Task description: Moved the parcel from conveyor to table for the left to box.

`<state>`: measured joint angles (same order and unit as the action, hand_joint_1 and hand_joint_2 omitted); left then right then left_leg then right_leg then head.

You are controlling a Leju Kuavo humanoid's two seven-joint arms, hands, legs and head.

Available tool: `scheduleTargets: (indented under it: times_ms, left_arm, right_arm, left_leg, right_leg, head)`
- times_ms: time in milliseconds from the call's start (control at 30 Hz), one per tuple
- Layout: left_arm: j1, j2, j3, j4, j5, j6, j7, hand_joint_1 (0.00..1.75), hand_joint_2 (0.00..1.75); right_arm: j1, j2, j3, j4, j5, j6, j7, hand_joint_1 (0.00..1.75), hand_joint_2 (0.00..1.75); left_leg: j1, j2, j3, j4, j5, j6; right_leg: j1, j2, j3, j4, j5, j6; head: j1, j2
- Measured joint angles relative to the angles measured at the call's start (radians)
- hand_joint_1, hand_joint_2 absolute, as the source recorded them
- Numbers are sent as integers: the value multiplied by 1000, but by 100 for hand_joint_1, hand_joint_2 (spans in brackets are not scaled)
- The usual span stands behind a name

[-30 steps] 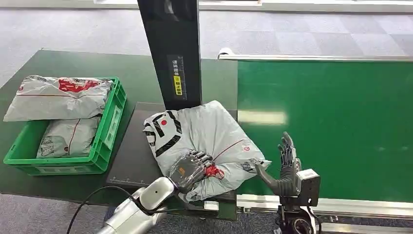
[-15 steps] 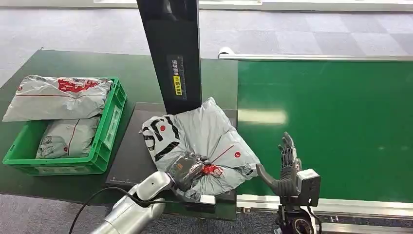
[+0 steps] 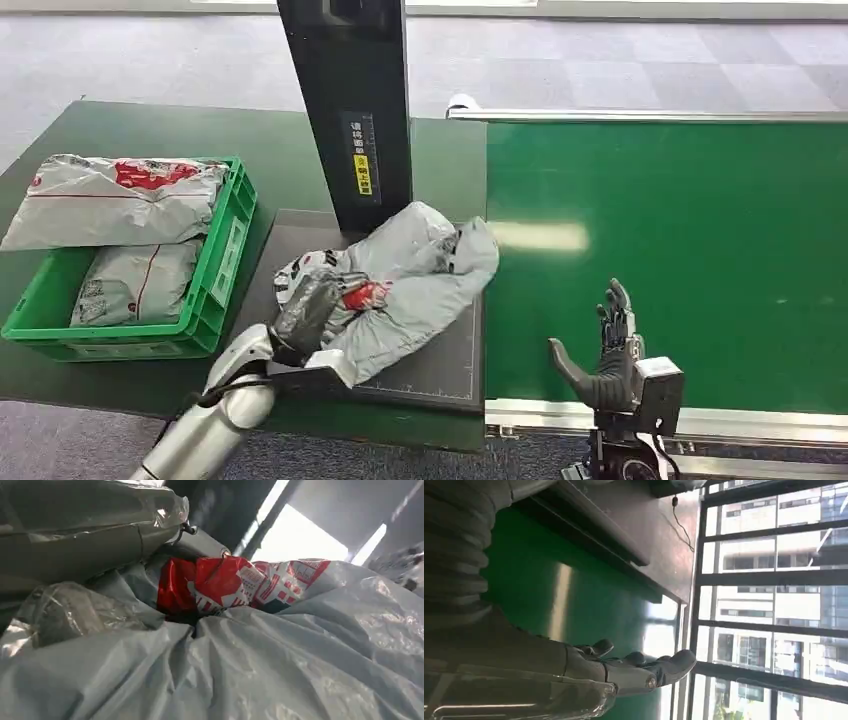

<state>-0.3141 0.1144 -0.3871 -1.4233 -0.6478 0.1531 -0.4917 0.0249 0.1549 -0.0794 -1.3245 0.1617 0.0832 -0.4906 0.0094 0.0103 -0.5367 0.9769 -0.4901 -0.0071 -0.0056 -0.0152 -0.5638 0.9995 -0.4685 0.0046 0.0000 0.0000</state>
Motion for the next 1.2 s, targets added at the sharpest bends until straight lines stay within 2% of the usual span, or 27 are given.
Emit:
scheduleTargets:
  times_ms: [200, 300, 433, 633, 733, 833, 1200]
  left_arm:
    - [23, 49, 282, -262, -49, 140, -21, 175, 175]
    - [7, 68, 413, -339, -143, 269, 0, 175, 175]
    - [-31, 140, 571, -351, -212, 351, 61, 175, 175]
    - [-118, 253, 749, -222, -281, 379, 84, 175, 175]
    - [-173, 296, 768, -121, -343, 367, 110, 175, 175]
    - [-207, 305, 765, -4, -355, 361, 109, 175, 175]
    - [-246, 256, 607, 386, -443, 433, 108, 175, 175]
  right_arm:
    - [38, 0, -33, -17, -6, -7, -17, 0, 175]
    - [37, 1, -34, -16, -8, -7, -19, 0, 175]
    - [19, 2, -32, -10, -8, -11, -15, 0, 175]
    - [7, 5, -26, -5, -17, -35, -7, 0, 175]
    - [-1, 5, -25, -5, -28, -37, 1, 0, 175]
    - [-11, 4, -23, -5, -37, -36, 13, 0, 175]
    - [-38, 0, -18, -5, -45, -40, 15, 0, 175]
  left_leg:
    - [0, 1, -2, 0, 0, 0]
    - [0, 1, -2, 0, 0, 0]
    - [1, 2, -2, 0, 1, -1]
    - [1, 1, -3, 0, 1, -2]
    - [1, 1, -3, 0, 1, -2]
    - [0, 2, -2, 0, 1, -2]
    - [0, 2, -3, 0, 1, -2]
  right_leg:
    - [1, 0, -2, 0, 0, 0]
    - [1, 1, -2, 0, 0, 0]
    - [1, 1, -2, 0, 0, 0]
    - [2, 0, -3, 1, 0, -1]
    - [2, 0, -4, 1, 0, -1]
    - [1, 1, -4, 1, 1, -1]
    - [1, 2, -5, 1, 1, -2]
  head:
    - [0, 0]
    - [0, 0]
    - [1, 0]
    - [1, 0]
    - [0, 0]
    - [0, 0]
    - [0, 0]
